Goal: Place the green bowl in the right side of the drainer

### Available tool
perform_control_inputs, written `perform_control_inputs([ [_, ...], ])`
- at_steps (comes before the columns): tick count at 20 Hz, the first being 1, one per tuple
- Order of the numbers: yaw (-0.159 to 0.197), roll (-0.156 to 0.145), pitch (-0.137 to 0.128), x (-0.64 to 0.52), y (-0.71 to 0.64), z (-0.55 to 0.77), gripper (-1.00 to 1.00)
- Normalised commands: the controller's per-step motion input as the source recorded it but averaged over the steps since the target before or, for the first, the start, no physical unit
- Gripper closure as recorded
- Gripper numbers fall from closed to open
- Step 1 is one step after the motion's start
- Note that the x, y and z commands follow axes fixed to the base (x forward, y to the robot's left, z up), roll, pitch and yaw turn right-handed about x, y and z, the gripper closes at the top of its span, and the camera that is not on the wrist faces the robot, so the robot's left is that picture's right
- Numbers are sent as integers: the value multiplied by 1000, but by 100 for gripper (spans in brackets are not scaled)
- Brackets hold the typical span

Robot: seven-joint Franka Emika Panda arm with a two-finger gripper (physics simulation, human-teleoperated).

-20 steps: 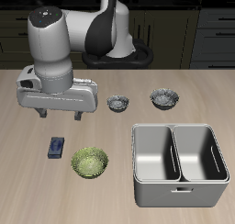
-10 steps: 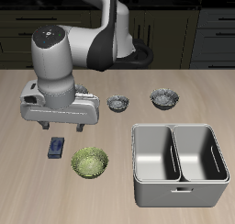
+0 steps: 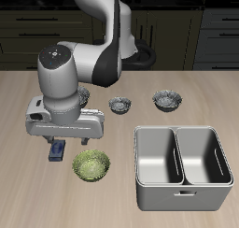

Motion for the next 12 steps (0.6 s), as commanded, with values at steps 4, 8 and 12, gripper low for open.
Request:
perform_control_inputs([
  [4,-5,11,33,33,83,-257,-100],
  [8,18,-7,27,18,10,-245,-100],
  [12,9,-8,39,29,-20,-316,-100],
])
